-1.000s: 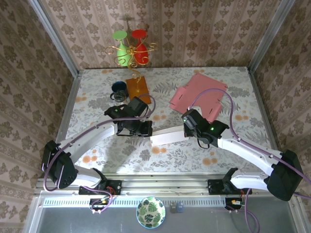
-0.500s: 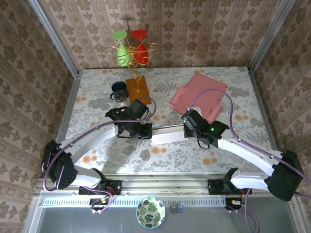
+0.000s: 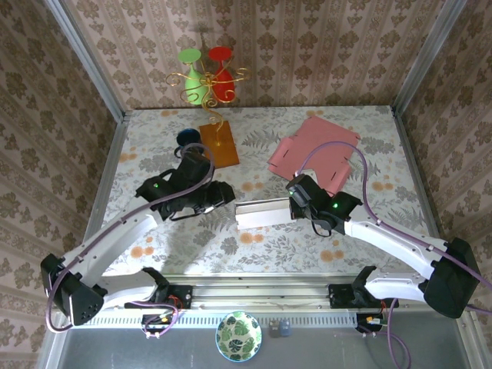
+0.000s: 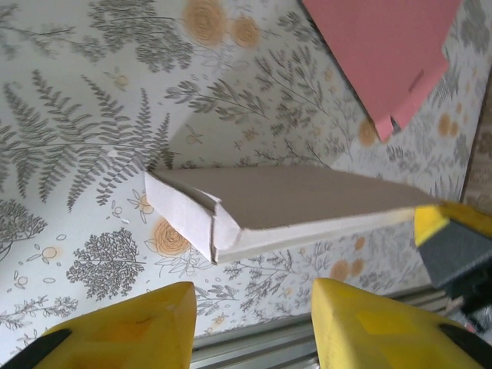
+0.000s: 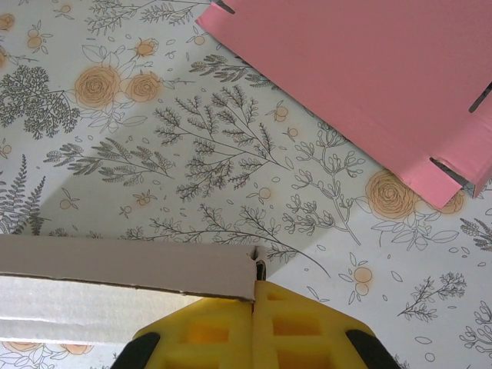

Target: Fold the paper box

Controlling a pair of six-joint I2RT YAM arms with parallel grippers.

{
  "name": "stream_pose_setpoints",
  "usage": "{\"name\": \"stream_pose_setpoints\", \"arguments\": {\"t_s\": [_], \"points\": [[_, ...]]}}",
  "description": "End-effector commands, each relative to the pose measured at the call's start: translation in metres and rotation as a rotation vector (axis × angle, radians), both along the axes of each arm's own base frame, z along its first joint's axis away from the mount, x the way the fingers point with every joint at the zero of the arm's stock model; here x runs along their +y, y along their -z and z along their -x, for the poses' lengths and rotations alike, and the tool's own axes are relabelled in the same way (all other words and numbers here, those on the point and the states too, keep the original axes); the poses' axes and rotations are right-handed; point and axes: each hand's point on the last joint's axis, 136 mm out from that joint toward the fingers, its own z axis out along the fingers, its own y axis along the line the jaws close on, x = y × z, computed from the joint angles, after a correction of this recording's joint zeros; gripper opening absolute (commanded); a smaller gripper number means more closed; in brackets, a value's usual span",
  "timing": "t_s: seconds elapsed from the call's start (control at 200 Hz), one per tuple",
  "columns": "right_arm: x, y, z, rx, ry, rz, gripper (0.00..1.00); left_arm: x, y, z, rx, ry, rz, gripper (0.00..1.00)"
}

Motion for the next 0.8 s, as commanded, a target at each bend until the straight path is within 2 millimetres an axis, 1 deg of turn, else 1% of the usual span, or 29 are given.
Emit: {"name": "stream_pose_setpoints", "arguments": {"t_s": [0.0, 0.085, 0.2, 0.255, 0.305, 0.405, 0.48, 0.515, 0.64, 0.735, 0.795], "points": [[-0.003, 0.008, 0.008, 0.032, -0.007, 0.026, 0.0, 0.0, 0.006, -0.003, 0.132, -0.11, 0.046, 0.44], [-0.003, 0.008, 0.008, 0.032, -0.005, 0.027, 0.0, -0.009, 0.011, -0.005, 0.176, -0.165, 0.103, 0.46], [-0.003, 0.008, 0.008, 0.032, -0.005, 0.024, 0.0, -0.007, 0.019, -0.007, 0.226, -0.3, 0.15, 0.5], [-0.002, 0.008, 0.008, 0.033, -0.005, 0.024, 0.0, -0.01, 0.021, -0.009, 0.24, -0.366, 0.209, 0.51], [-0.002, 0.008, 0.007, 0.034, -0.005, 0.025, 0.0, -0.013, 0.026, -0.006, 0.286, -0.425, 0.244, 0.52], [-0.002, 0.008, 0.007, 0.033, -0.004, 0.027, 0.0, -0.019, 0.038, 0.008, 0.37, -0.525, 0.294, 0.56], [-0.002, 0.008, 0.007, 0.032, -0.003, 0.028, 0.0, -0.019, 0.042, 0.011, 0.375, -0.628, 0.342, 0.6], [-0.002, 0.007, 0.007, 0.03, -0.003, 0.028, 0.0, -0.019, 0.04, 0.007, 0.351, -0.658, 0.368, 0.61], [-0.003, 0.009, 0.008, 0.034, 0.001, 0.028, 0.0, -0.02, 0.041, 0.002, 0.329, -0.711, 0.394, 0.62], [-0.004, 0.008, 0.009, 0.033, 0.003, 0.03, 0.0, -0.022, 0.04, 0.001, 0.31, -0.74, 0.42, 0.62], [-0.004, 0.008, 0.008, 0.032, 0.004, 0.03, 0.0, -0.023, 0.044, 0.004, 0.323, -0.753, 0.426, 0.61]]}}
